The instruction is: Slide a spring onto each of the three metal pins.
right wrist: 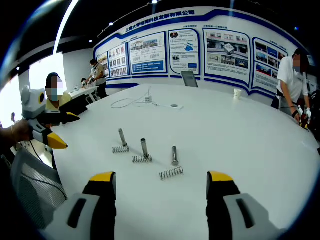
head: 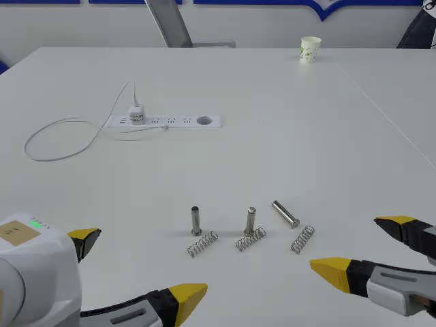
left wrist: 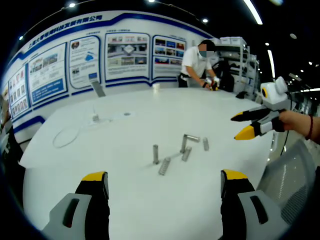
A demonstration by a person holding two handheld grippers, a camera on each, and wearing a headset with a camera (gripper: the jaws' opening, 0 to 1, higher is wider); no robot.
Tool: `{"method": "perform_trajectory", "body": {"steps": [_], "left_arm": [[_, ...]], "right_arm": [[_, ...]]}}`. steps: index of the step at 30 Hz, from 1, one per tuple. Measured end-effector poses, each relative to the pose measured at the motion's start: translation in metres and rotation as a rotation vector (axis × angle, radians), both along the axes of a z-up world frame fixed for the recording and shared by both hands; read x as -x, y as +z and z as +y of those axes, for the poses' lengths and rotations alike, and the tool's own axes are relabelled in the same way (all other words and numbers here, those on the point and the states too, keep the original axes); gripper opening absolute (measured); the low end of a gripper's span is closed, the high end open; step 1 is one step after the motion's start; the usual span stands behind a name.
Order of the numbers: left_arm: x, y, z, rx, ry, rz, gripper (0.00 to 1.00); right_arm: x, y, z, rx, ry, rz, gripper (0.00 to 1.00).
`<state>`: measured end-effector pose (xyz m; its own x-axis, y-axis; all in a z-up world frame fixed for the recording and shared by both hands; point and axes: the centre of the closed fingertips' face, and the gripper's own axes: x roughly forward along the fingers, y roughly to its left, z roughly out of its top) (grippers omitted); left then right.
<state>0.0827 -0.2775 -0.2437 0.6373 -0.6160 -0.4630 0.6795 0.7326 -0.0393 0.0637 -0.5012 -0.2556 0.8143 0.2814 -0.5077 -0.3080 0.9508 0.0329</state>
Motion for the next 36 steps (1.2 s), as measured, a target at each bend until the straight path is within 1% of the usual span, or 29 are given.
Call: {"method": "perform_trajectory", "body": {"steps": [5, 9, 12, 15, 19, 26, 30, 36], "left_arm": [[-0.001, -0.001, 0.001, 0.005, 0.002, -0.003, 0.94], [-0.001, -0.002, 0.001, 0.006, 0.000, -0.006, 0.93], [-0.001, -0.004, -0.001, 0.009, -0.002, -0.003, 0.93], [-0.001, -0.006, -0.003, 0.008, -0.006, 0.002, 0.93], [0.000, -0.007, -0.006, 0.010, -0.013, 0.003, 0.92], [0.000, -0.011, -0.010, 0.003, -0.029, 0.002, 0.91], [0.000, -0.012, -0.012, 0.011, -0.034, 0.004, 0.91], [-0.002, -0.014, -0.013, 0.019, -0.038, 0.004, 0.91]], "right_arm": [[-0.013, -0.002, 0.000, -0.007, 0.002, 0.011, 0.70], [-0.024, -0.003, 0.002, 0.004, 0.017, 0.013, 0.67], [-0.033, -0.004, 0.002, -0.005, 0.016, 0.015, 0.65], [-0.044, -0.005, 0.002, -0.003, 0.015, 0.017, 0.63], [-0.054, -0.008, 0.002, -0.001, 0.014, 0.022, 0.61], [-0.072, -0.019, 0.001, -0.002, 0.020, 0.047, 0.54], [-0.081, -0.026, 0.000, -0.005, 0.021, 0.063, 0.47], [-0.094, -0.036, 0.002, 0.007, 0.030, 0.075, 0.42]]}}
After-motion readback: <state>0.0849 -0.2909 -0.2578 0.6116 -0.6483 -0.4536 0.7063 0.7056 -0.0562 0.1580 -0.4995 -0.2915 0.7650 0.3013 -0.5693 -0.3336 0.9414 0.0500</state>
